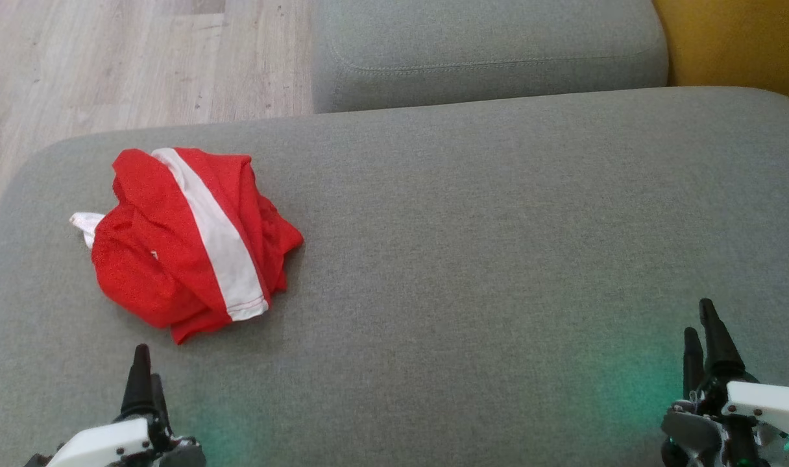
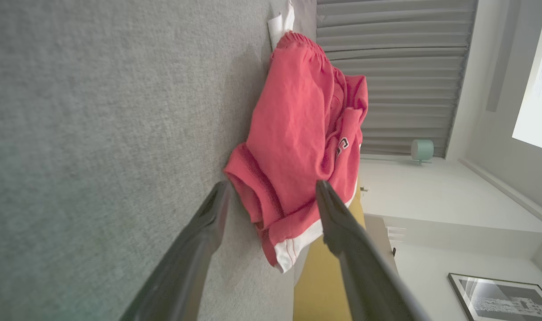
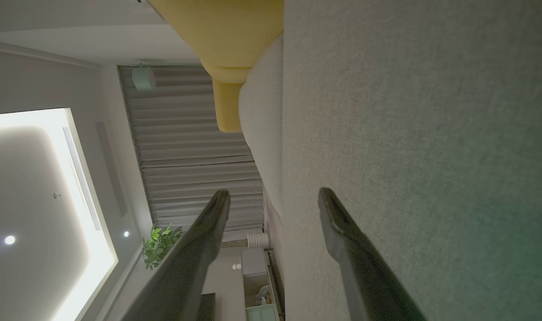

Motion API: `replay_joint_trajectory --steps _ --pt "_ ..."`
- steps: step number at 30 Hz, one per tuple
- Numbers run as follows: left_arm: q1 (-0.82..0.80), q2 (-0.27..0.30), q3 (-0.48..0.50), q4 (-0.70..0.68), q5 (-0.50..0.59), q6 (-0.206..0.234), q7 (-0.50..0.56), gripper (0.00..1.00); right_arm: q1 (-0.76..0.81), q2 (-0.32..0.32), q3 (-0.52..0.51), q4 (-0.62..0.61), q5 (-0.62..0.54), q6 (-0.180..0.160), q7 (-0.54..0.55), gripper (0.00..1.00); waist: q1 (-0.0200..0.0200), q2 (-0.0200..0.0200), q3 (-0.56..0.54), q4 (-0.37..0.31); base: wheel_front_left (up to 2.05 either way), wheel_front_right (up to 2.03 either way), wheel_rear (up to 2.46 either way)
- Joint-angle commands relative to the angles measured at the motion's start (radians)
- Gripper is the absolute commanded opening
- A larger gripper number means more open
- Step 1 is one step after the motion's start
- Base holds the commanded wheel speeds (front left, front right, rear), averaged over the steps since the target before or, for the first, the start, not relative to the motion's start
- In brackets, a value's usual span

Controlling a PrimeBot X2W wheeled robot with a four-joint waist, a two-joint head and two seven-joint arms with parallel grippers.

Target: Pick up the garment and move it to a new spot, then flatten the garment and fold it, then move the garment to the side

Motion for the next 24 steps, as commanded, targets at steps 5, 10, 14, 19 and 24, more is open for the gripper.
replay_joint_trajectory --steps 5,10,14,19,24 --pt "-0.036 0.005 0.003 -0.041 0.030 -0.001 -0.018 1.00 -0.034 -0.004 0.008 -0.044 -0.032 0.000 -0.023 1.00 0.0000 0.0000 -0.001 0.001 0.00 0.00 0.00" --pt "-0.035 0.005 0.004 -0.052 0.055 -0.001 -0.036 1.00 -0.034 -0.005 0.008 -0.054 -0.097 0.000 -0.041 1.00 0.0000 0.0000 -0.002 0.004 0.00 0.00 0.00" --pt "-0.035 0.005 0.013 -0.058 0.087 -0.001 -0.047 1.00 -0.035 -0.005 0.010 -0.065 -0.153 0.000 -0.053 1.00 0.0000 0.0000 -0.003 0.006 0.00 0.00 0.00" --pt "-0.039 0.006 0.030 -0.071 0.136 -0.002 -0.062 1.00 -0.037 -0.006 0.015 -0.086 -0.241 0.000 -0.067 1.00 0.0000 0.0000 -0.002 0.007 0.00 0.00 0.00" --pt "-0.045 0.006 0.032 -0.096 0.208 0.008 -0.077 1.00 -0.039 -0.006 0.033 -0.117 -0.351 0.000 -0.082 1.00 0.0000 0.0000 -0.003 0.007 0.00 0.00 0.00"
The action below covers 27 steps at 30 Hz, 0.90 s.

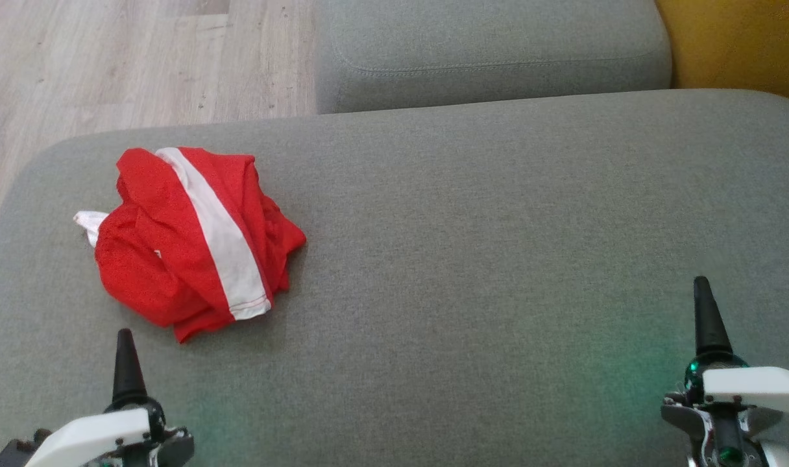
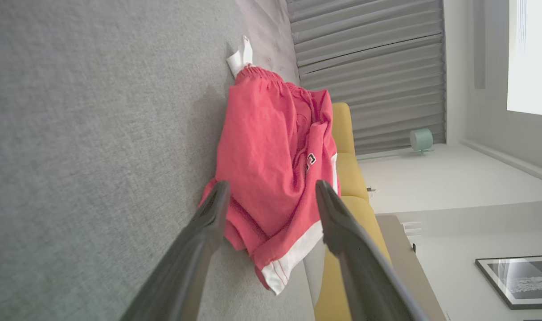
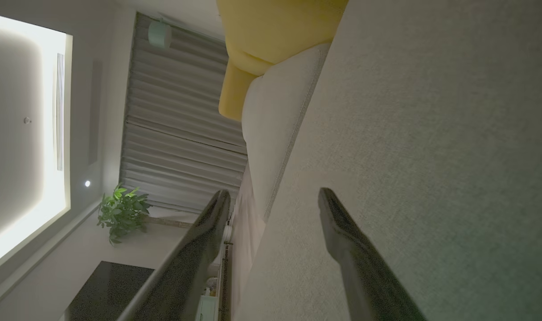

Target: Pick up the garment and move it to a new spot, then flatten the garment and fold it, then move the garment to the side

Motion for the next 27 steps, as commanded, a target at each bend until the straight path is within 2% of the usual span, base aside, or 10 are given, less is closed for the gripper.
replay_joint_trajectory --steps 1,10,27 --pt "-0.045 0.007 0.012 -0.047 0.033 0.009 -0.011 1.00 -0.038 -0.006 0.013 -0.047 -0.042 0.000 -0.013 1.00 0.0000 0.0000 0.000 0.000 0.00 0.00 0.00" --pt "-0.045 0.007 -0.033 -0.112 0.195 0.036 -0.037 1.00 -0.037 -0.007 0.030 -0.089 -0.200 0.000 -0.039 1.00 0.0000 0.0000 0.000 -0.001 0.00 0.00 0.00" --pt "-0.054 0.008 -0.148 -0.158 0.535 0.046 -0.084 1.00 -0.034 -0.008 0.083 -0.131 -0.501 0.000 -0.087 1.00 0.0000 0.0000 0.000 0.000 0.00 0.00 0.00"
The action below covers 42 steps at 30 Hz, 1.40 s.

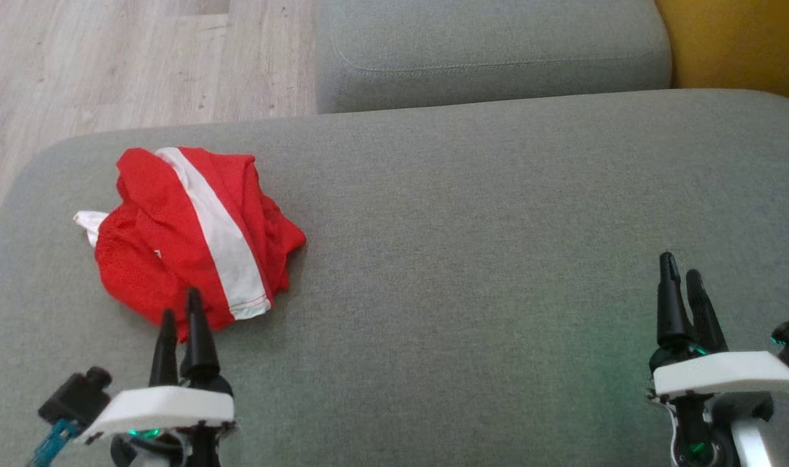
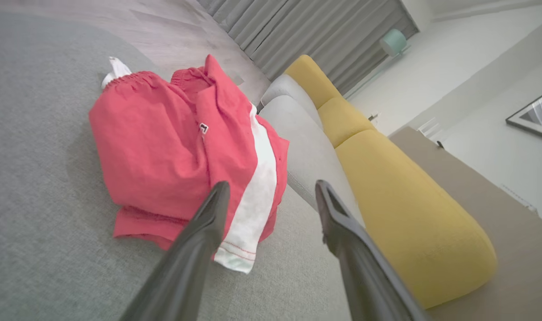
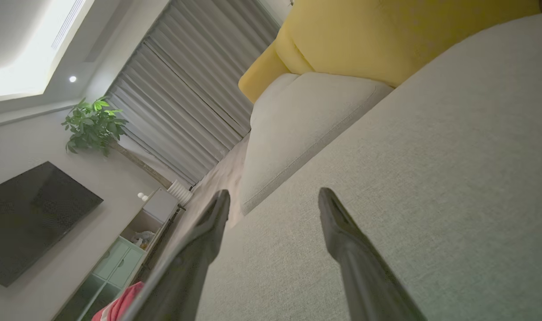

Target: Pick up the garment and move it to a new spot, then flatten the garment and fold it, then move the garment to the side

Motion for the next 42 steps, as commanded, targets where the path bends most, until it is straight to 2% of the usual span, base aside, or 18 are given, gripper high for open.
replay_joint_trajectory --steps 1,15,25,42 --pt "-0.054 0.008 0.000 -0.042 0.049 0.005 -0.013 1.00 -0.034 -0.008 0.019 -0.046 -0.046 0.000 -0.014 1.00 0.0000 0.0000 0.001 0.000 0.00 0.00 0.00" --pt "-0.085 0.053 -0.120 -0.043 0.287 0.042 -0.055 1.00 -0.026 -0.009 0.063 -0.061 -0.273 0.000 -0.055 1.00 0.0000 0.0000 0.000 0.003 0.00 0.00 0.00" --pt "-0.112 0.099 -0.226 -0.050 0.433 0.092 -0.084 1.00 -0.024 -0.010 0.081 -0.075 -0.434 0.000 -0.085 1.00 0.0000 0.0000 0.000 0.002 0.00 0.00 0.00" --pt "-0.155 0.153 -0.374 0.027 0.641 0.177 -0.131 1.00 -0.027 -0.011 0.084 -0.050 -0.683 -0.001 -0.132 1.00 -0.0001 0.0000 -0.003 -0.001 0.00 0.00 0.00"
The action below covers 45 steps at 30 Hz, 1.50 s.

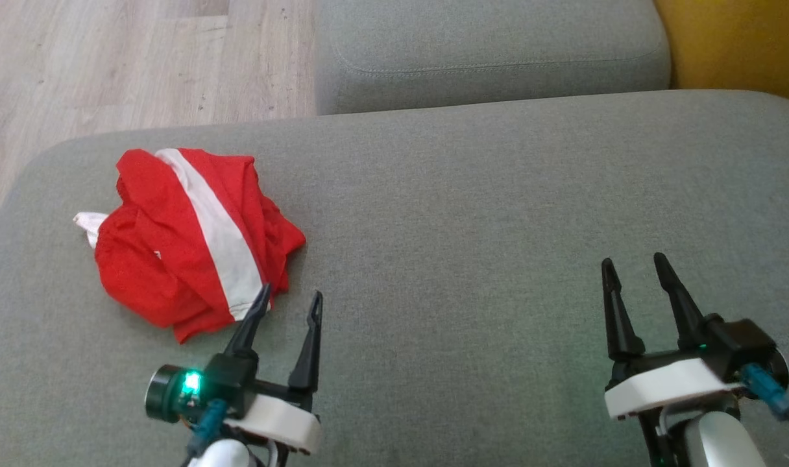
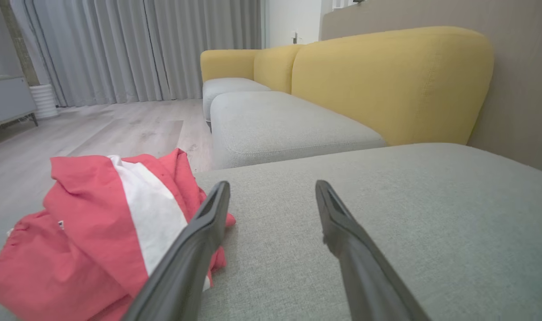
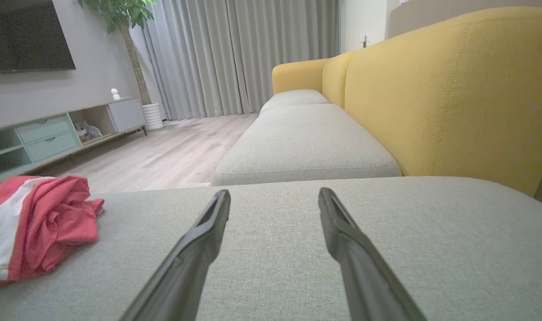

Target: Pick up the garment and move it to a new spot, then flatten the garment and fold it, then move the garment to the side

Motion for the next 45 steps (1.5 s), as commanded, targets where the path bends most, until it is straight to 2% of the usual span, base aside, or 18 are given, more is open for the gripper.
replay_joint_trajectory --steps 1,10,13,19,26,31,45 --pt "-0.059 0.017 0.013 -0.027 0.029 0.008 -0.015 1.00 -0.030 -0.009 0.022 -0.034 -0.033 -0.001 -0.020 1.00 0.0000 0.0000 0.000 0.000 0.00 0.00 0.00" --pt "-0.085 0.037 -0.063 0.004 0.142 0.055 -0.045 1.00 -0.034 -0.010 0.044 -0.041 -0.196 -0.001 -0.049 1.00 0.0000 0.0000 -0.002 0.001 0.00 0.00 0.00" --pt "-0.078 0.022 -0.057 -0.003 0.118 0.055 -0.054 1.00 -0.030 -0.010 0.056 -0.050 -0.162 -0.001 -0.058 1.00 0.0000 0.0000 -0.003 0.001 0.00 0.00 0.00" --pt "-0.027 -0.037 0.049 -0.045 -0.008 0.012 -0.071 1.00 -0.019 -0.011 0.048 -0.057 -0.064 -0.001 -0.076 1.00 0.0000 0.0000 -0.005 0.002 0.00 0.00 0.00" --pt "0.018 -0.076 0.140 -0.010 -0.047 -0.060 -0.088 1.00 0.000 -0.011 0.044 -0.016 0.019 -0.001 -0.093 1.00 0.0000 0.0000 -0.011 -0.005 0.00 0.00 0.00" --pt "0.024 -0.096 0.172 0.049 -0.080 -0.103 -0.088 1.00 0.004 -0.011 0.042 0.028 0.035 -0.001 -0.093 1.00 0.0000 0.0000 -0.013 -0.010 0.00 0.00 0.00" --pt "0.019 -0.118 0.210 0.079 -0.047 -0.142 -0.088 1.00 -0.004 -0.011 0.044 0.039 0.040 -0.001 -0.093 1.00 0.0000 0.0000 -0.015 -0.003 0.00 0.00 0.00"
